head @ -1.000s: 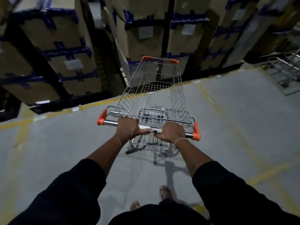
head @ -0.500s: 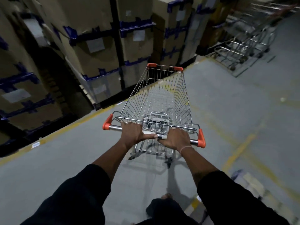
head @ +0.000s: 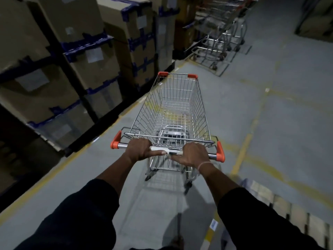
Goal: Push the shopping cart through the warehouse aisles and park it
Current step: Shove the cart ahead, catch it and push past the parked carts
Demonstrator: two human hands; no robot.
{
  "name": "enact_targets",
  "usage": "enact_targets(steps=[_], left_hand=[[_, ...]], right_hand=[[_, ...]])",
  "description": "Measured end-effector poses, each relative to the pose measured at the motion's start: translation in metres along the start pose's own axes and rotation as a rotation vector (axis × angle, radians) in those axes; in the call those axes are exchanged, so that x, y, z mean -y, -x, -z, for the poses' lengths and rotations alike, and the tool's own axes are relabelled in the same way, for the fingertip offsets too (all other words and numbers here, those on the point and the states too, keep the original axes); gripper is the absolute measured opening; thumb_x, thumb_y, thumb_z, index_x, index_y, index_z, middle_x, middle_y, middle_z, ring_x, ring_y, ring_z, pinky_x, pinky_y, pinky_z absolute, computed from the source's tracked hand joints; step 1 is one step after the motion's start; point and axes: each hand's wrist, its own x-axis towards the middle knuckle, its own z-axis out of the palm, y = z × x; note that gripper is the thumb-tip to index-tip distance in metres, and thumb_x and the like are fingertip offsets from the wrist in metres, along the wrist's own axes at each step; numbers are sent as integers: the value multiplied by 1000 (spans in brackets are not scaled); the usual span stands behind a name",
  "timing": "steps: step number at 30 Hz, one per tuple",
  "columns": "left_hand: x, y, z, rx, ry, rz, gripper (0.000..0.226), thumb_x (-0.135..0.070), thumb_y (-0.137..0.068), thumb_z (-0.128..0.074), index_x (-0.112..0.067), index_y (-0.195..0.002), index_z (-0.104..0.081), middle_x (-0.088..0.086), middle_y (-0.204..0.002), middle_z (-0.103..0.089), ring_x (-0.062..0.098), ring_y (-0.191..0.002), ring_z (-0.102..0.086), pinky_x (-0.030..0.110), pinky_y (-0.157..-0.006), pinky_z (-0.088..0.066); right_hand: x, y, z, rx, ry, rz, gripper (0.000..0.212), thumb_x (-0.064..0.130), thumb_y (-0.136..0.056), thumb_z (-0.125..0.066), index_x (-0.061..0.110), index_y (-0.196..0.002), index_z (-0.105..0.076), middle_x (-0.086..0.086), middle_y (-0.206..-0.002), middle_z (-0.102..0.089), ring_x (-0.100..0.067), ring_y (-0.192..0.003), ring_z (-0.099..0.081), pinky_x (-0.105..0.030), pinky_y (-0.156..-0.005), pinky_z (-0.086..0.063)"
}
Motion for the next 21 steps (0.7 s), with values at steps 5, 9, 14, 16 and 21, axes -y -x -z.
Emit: enact_targets(steps=[5,9,14,16,21], left_hand=[[-14,-75,-2,-59,-52,-80,91,-103,-69,-33,-17,-59,-59,-4,-53,-55,18,-54,-60,26,-53,-38],[-23,-138,-2,-110,-58,-120,93,-105,-67,-33,-17,-56,-58,-4,-50,-52,19,-52,-61,25,-51,-38],[-25,-231,2,-194,-39,-185,94,-107,-66,-29,-17,-52,-54,-5,-46,-47,18,-45,-50,23,-49,-36],[-25,-270,5,-234,-16,-208,94,-107,-66,-24,-18,-49,-51,-5,-44,-44,17,-42,-45,22,-48,-35],[-26,-364,18,-251,56,-238,89,-106,-68,-20,-21,-45,-32,-6,-42,-30,20,-36,-44,21,-47,-33]], right_hand=[[-47,-40,13,-26,-15,-53,78,99,-73,-39,22,-57,-42,-3,-71,-64,-24,-71,-64,-35,-80,-56],[-79,-76,25,-5,-20,-98,81,100,-71,-37,21,-58,-41,-3,-69,-55,-24,-69,-60,-35,-81,-56],[-122,-136,38,-72,-19,-162,91,100,-71,-41,14,-79,-70,-8,-87,-74,-30,-86,-71,-33,-76,-53],[-139,-163,46,-73,-17,-183,89,100,-71,-41,16,-73,-67,-8,-83,-73,-29,-82,-70,-32,-74,-53],[-177,-229,68,-114,-50,-273,110,108,-58,-21,12,-79,-72,-7,-82,-74,-27,-80,-71,-31,-73,-55]])
